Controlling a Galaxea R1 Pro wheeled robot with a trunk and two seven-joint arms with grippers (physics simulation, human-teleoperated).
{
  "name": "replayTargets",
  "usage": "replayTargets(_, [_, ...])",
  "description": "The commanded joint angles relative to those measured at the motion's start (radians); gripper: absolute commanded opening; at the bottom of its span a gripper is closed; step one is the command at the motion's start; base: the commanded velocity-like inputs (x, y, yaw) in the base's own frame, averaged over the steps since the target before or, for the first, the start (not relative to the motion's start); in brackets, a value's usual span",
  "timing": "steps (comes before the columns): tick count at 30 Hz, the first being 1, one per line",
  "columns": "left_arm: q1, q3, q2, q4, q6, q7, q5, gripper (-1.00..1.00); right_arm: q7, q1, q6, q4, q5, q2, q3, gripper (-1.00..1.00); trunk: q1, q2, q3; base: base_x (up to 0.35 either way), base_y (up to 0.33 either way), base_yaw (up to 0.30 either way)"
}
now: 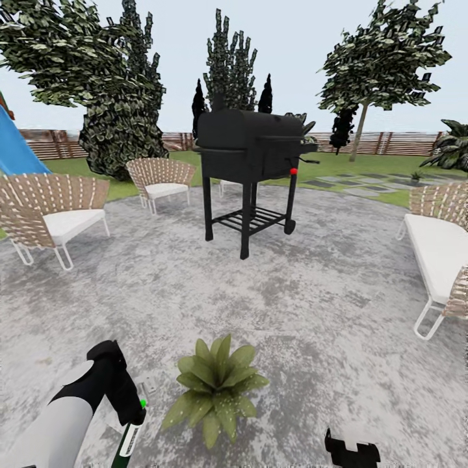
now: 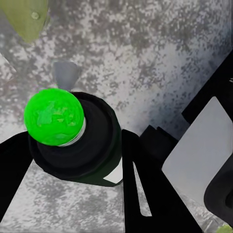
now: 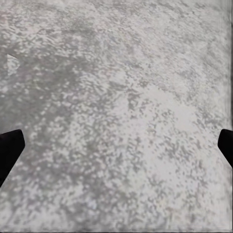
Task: Pick up the pesticide atomizer in the garden and spray insectifuge to fully cover both potted plants in the garden.
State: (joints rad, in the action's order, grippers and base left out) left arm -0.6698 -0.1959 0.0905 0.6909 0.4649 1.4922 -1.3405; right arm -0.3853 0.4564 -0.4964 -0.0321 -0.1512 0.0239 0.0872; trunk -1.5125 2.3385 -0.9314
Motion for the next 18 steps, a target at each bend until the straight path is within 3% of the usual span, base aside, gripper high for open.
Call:
replayTargets(1, [-0.001,-0.004,-0.001,0.002,0.010,0.007,-0.006,-1.00,-0.003,0.001,-0.002,0.001,-0.011,0.000,0.008,1.00,0.001,0.000,-0.001,-0.310,0.007,-0.004])
replayTargets(7, [-0.001,-0.005,-0.002,0.002,0.011,0.004,-0.006,-1.00,-0.004,0.001,-0.002,0.000,-0.010,-0.001,0.009,1.00,0.001,0.000,-0.001,-0.309,0.146,-0.001])
replayTargets(10, [-0.001,-0.006,-0.006,-0.009,0.011,-0.050,-0.005,-1.00,-0.004,0.001,-0.002,0.000,-0.010,-0.001,0.009,1.00,0.001,0.000,-0.001,-0.221,0.247,-0.065])
replayTargets(15, [0.001,-0.010,-0.026,-0.015,0.012,-0.112,-0.003,-1.00,-0.004,0.001,-0.002,0.000,-0.010,0.000,0.009,1.00,0.001,0.000,-0.001,-0.098,0.246,-0.239])
replayTargets(16, [0.002,-0.020,-0.038,-0.016,0.012,-0.138,0.011,-1.00,-0.003,0.001,-0.002,0.000,-0.010,-0.001,0.009,1.00,0.001,0.000,-0.001,-0.008,0.057,-0.266])
replayTargets(17, [0.003,-0.047,-0.048,-0.024,0.012,-0.194,0.049,-1.00,-0.004,0.001,-0.002,0.000,-0.010,-0.001,0.009,1.00,0.001,0.000,-0.001,-0.003,0.023,-0.266])
replayTargets(18, [0.003,-0.086,-0.057,-0.049,0.012,-0.298,0.121,-1.00,-0.004,0.001,-0.002,0.000,-0.010,-0.001,0.009,1.00,0.001,0.000,-0.001,-0.001,0.006,-0.267])
